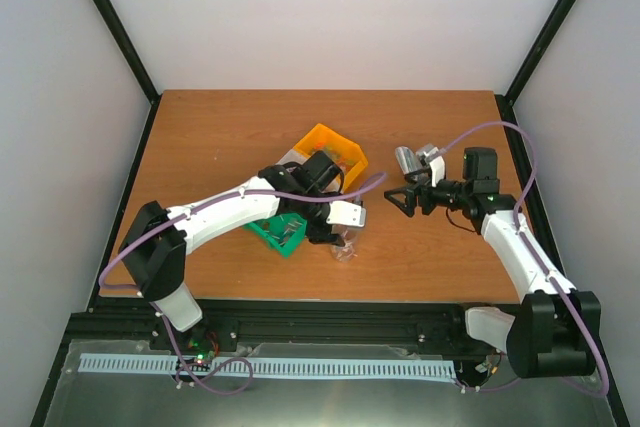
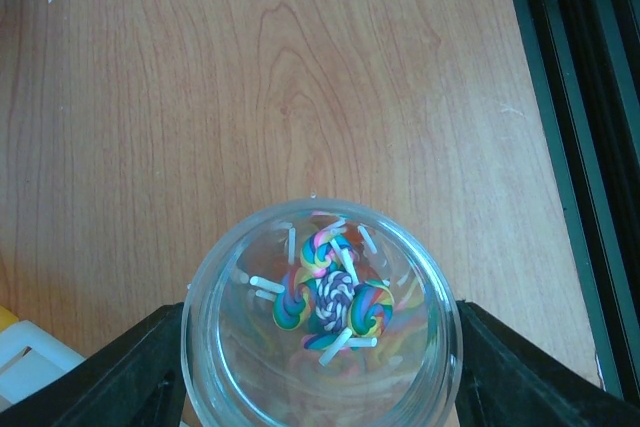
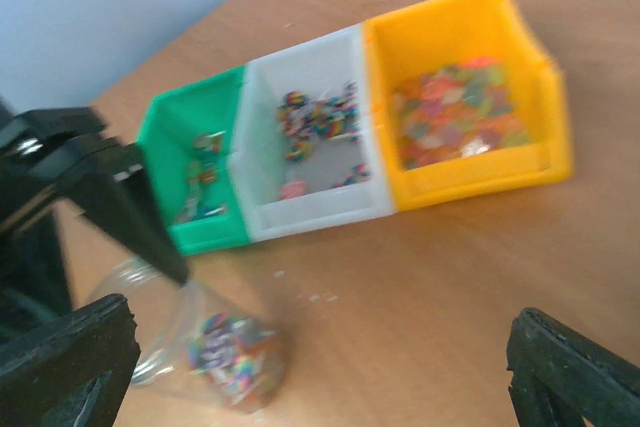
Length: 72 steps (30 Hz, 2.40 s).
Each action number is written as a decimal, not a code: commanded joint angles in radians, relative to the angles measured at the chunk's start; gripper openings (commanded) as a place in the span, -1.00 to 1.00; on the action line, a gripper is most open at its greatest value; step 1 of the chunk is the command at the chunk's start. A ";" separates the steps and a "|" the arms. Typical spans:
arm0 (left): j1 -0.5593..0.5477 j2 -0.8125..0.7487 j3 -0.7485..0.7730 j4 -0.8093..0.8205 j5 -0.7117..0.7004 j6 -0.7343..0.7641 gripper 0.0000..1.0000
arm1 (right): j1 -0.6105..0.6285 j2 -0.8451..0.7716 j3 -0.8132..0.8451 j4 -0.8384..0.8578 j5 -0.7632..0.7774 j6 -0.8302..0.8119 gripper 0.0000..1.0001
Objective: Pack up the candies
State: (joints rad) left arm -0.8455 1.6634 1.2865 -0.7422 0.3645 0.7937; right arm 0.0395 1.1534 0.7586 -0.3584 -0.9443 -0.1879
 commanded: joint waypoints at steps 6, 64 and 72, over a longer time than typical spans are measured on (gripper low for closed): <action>0.017 0.077 -0.041 -0.072 -0.058 0.056 0.12 | 0.000 -0.021 0.133 0.230 0.292 -0.146 1.00; 0.298 -0.208 -0.040 -0.005 0.337 -0.288 0.91 | 0.497 0.294 -0.511 1.146 0.214 -0.148 0.97; 0.180 -0.258 -0.183 0.063 0.244 -0.115 0.73 | 0.526 0.404 -0.510 1.319 0.205 -0.112 0.68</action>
State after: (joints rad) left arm -0.6098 1.4361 1.1084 -0.7055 0.6350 0.5606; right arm 0.5484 1.5204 0.2565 0.8074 -0.7410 -0.3050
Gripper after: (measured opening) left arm 0.889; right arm 0.853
